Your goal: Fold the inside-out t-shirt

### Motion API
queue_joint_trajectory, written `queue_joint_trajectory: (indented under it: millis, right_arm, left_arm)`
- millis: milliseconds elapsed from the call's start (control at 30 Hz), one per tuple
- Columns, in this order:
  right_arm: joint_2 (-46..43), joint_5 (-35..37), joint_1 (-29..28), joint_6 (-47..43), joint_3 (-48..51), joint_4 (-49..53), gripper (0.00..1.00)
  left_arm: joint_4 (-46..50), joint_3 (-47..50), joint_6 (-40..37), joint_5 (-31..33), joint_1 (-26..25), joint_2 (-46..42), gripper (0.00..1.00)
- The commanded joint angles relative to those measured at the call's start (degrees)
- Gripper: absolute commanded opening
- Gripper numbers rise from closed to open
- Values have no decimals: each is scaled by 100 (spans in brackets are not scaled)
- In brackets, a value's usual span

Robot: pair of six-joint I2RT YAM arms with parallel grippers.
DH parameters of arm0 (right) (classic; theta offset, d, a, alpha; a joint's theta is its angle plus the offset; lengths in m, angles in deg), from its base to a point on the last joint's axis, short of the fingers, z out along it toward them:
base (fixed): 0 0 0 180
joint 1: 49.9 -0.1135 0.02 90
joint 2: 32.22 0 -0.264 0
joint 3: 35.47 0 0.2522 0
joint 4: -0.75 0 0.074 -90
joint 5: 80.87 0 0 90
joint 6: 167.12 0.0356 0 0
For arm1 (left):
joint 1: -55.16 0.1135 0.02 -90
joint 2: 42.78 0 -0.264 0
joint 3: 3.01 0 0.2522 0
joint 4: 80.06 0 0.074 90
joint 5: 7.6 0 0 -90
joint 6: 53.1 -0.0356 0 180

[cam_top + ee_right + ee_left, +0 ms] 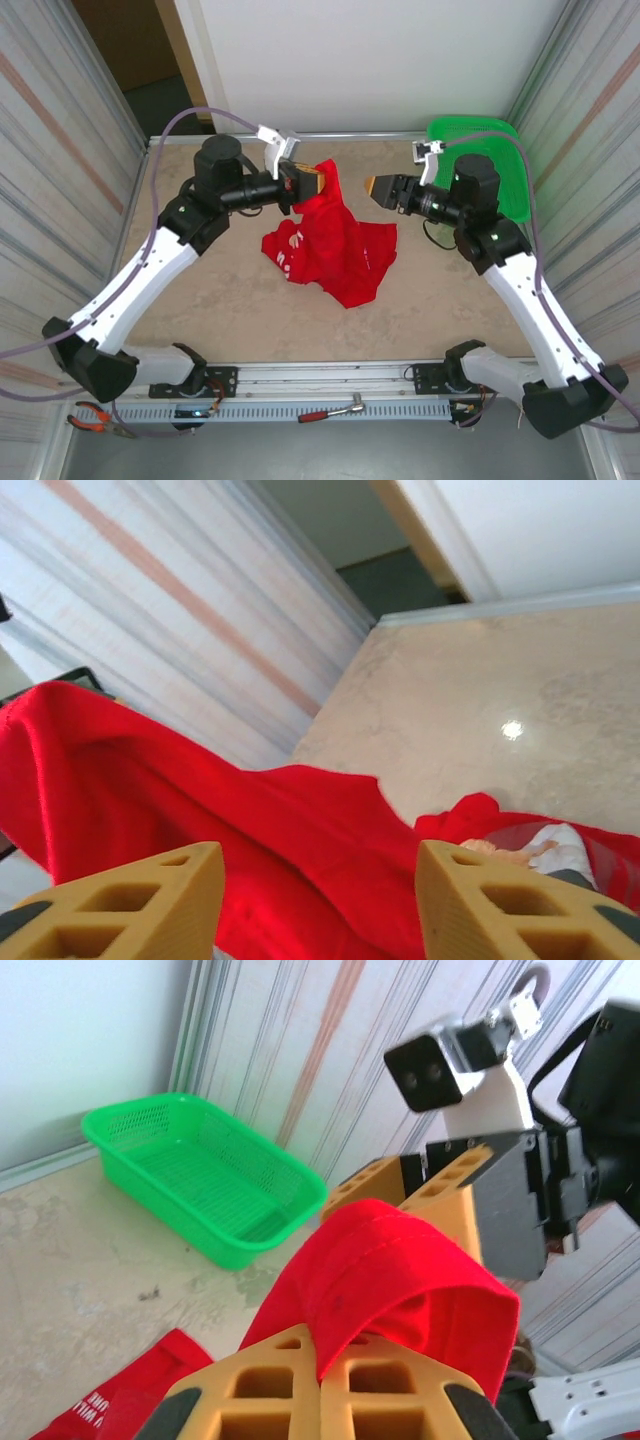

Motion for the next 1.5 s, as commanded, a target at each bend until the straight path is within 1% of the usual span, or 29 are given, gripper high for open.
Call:
queue_joint_trajectory:
  millis: [0,67,133,200,300,333,433,567,600,667,700,733,767,800,833,867,900,967,1000,1033,1133,1233,1333,1467]
  right_arm:
    - [-630,1124,-498,-48,-170,259,48]
    - [-703,1440,-881,-116,-214,261,49]
    - [-607,1549,-1178,-254,-307,350,58]
    - [-444,1566,-1327,-372,-290,370,64]
    - [-223,1385,-1427,-367,-45,89,70]
    - [-13,1323,-1485,-348,42,-80,73]
    - [404,1588,-1683,-516,10,-219,76]
    - [928,1634,-1711,-760,-494,-226,78]
    - [1059,1651,-1710,-813,-678,-224,81]
    - [1322,1661,-1686,-903,-1039,-198,82]
    - [1440,1631,-1667,-936,-1196,-223,79]
    - [1530,1574,-1644,-957,-1318,-260,68]
    - [1606,1538,-1611,-958,-1443,-274,44]
    - [1644,1529,-1550,-944,-1556,-252,23]
    - [1651,1500,-1492,-933,-1627,-232,8]
    - [1621,1471,-1416,-926,-1691,-215,0]
    - [1561,1444,-1344,-920,-1740,-188,0]
    - [1449,1411,-1209,-917,-1821,-121,0]
    - [1385,1389,-1138,-920,-1874,-84,0]
    - [1333,1369,-1085,-909,-1918,-53,0]
    - [1224,1352,-976,-926,-2069,52,0]
    - [1167,1370,-924,-981,-2208,142,0]
    - [1175,1396,-906,-1015,-2354,219,0]
    - [1210,1394,-916,-946,-2458,278,0]
  left_arm:
    - [-33,-291,396,-40,-8,-198,0]
    - [-39,-270,398,-17,-13,-209,0]
    - [-38,-263,386,6,-11,-201,0]
    - [-93,-270,419,49,-13,-202,0]
    - [-101,-419,504,190,-4,-152,0]
    - [-134,-496,556,158,16,-118,0]
    - [-272,-769,738,3,24,5,0]
    - [-249,-1243,869,-168,14,231,0]
    - [-248,-1323,910,-198,20,283,0]
    - [-296,-1424,980,-284,18,379,0]
    - [-332,-1448,1030,-331,14,435,0]
    - [-371,-1451,1072,-361,14,471,0]
    - [-377,-1454,1086,-353,15,491,1]
    - [-310,-1453,1065,-283,27,486,11]
    - [-235,-1424,1020,-185,44,452,23]
    - [-147,-1337,936,-45,85,351,36]
    - [-80,-1197,865,134,152,214,45]
    - [-73,-733,823,470,341,-129,57]
    - [-97,-419,839,629,462,-338,61]
    - [-113,-138,860,731,567,-516,63]
    - [-37,867,747,1078,775,-1023,64]
    - [83,1793,580,1286,778,-1331,65]
    - [-130,2644,551,1467,732,-1490,65]
    - [-836,3436,556,1590,526,-1373,66]
